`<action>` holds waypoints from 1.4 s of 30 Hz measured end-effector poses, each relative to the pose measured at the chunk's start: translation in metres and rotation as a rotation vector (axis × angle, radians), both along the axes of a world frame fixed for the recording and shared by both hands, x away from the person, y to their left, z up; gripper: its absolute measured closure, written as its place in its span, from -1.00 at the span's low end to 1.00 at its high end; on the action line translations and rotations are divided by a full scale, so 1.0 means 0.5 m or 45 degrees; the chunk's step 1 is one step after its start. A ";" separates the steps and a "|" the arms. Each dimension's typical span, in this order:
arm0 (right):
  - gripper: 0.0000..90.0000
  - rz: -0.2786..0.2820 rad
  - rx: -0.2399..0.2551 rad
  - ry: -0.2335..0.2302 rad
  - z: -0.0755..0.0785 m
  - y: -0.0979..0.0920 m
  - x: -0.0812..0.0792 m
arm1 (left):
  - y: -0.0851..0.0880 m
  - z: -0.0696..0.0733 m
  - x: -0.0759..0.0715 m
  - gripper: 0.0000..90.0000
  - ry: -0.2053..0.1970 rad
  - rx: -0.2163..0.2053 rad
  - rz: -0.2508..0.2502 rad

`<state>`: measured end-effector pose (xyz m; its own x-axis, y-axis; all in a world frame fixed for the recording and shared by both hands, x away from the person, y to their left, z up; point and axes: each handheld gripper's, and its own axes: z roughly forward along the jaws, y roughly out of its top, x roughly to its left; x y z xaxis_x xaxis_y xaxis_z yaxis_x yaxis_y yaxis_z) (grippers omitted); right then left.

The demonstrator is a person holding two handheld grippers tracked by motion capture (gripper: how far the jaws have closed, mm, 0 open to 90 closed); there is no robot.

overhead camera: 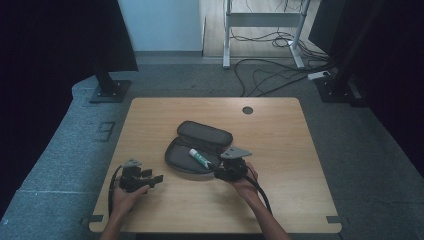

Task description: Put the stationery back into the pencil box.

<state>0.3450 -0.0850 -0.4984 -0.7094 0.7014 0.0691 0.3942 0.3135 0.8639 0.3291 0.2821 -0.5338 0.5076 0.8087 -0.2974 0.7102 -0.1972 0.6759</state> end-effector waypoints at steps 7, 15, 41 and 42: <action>0.04 -0.024 0.023 -0.011 -0.004 -0.048 -0.031 | 0.000 0.000 -0.001 -0.24 0.000 0.001 0.001; 0.04 -0.050 0.014 0.000 -0.021 -0.098 -0.062 | 0.001 0.000 -0.001 -0.24 0.002 0.000 0.006; 0.01 -0.195 -0.009 0.068 -0.081 -0.197 -0.077 | 0.002 0.001 -0.002 -0.25 -0.002 0.002 0.002; 0.01 -0.195 -0.012 0.068 -0.081 -0.197 -0.077 | 0.002 0.001 -0.002 -0.25 0.000 0.002 0.003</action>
<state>0.3066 -0.1833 -0.5391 -0.5895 0.8020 0.0965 0.4831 0.2543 0.8379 0.3282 0.2829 -0.5334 0.5055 0.8103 -0.2963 0.7108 -0.1964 0.6755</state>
